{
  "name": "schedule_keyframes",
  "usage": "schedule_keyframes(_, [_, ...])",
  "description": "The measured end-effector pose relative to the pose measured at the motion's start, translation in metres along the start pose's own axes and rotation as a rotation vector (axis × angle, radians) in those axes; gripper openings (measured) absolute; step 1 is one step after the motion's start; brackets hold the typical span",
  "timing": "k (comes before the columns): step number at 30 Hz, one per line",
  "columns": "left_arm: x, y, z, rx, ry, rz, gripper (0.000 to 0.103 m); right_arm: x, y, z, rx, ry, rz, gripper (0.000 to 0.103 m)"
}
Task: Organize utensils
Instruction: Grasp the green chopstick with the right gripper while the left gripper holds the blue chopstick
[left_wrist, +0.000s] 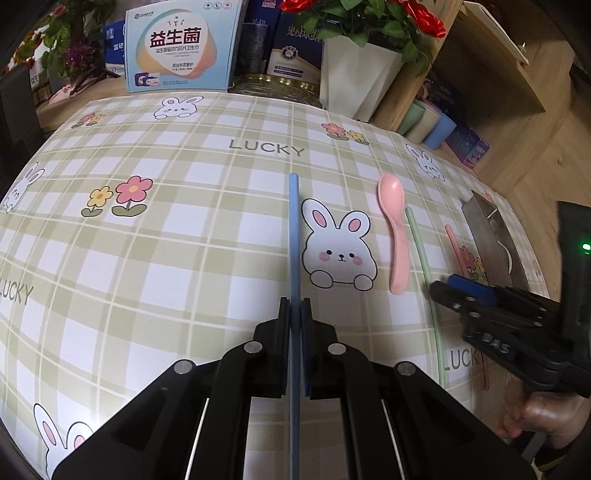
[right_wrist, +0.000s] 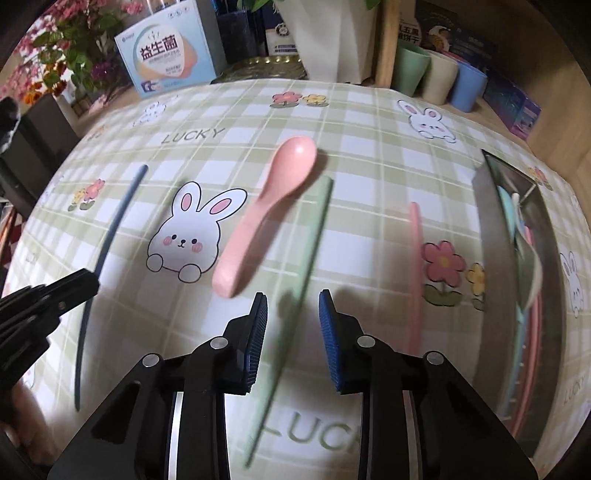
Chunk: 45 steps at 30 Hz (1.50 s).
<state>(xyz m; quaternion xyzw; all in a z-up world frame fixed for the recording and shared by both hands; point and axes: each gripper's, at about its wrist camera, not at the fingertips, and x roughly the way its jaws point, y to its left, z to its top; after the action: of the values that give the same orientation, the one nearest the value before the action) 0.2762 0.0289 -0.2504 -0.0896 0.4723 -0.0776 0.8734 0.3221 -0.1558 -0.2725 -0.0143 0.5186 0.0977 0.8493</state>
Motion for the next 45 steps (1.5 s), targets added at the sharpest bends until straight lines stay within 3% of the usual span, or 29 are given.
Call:
schedule_keyframes(7, [-0.001, 0.007, -0.001, -0.021, -0.003, -0.010, 0.005, 0.010, 0.007, -0.001, 0.018, -0.001, -0.075, 0.023])
schedule_keyframes(13, [-0.001, 0.008, -0.003, -0.028, 0.000, -0.014, 0.005, 0.010, 0.011, -0.005, 0.041, -0.014, -0.057, 0.008])
schedule_keyframes(34, [-0.007, -0.009, -0.004, 0.010, 0.000, 0.009, 0.005, -0.016, -0.026, -0.024, 0.264, -0.062, 0.115, 0.006])
schedule_keyframes(40, [-0.014, -0.015, -0.003, 0.030, -0.008, 0.022, 0.005, -0.036, -0.047, -0.027, 0.325, -0.123, 0.141, 0.006])
schedule_keyframes(45, [-0.017, -0.020, -0.002, 0.040, -0.011, 0.035, 0.005, -0.064, -0.084, -0.023, 0.350, -0.214, 0.100, 0.006])
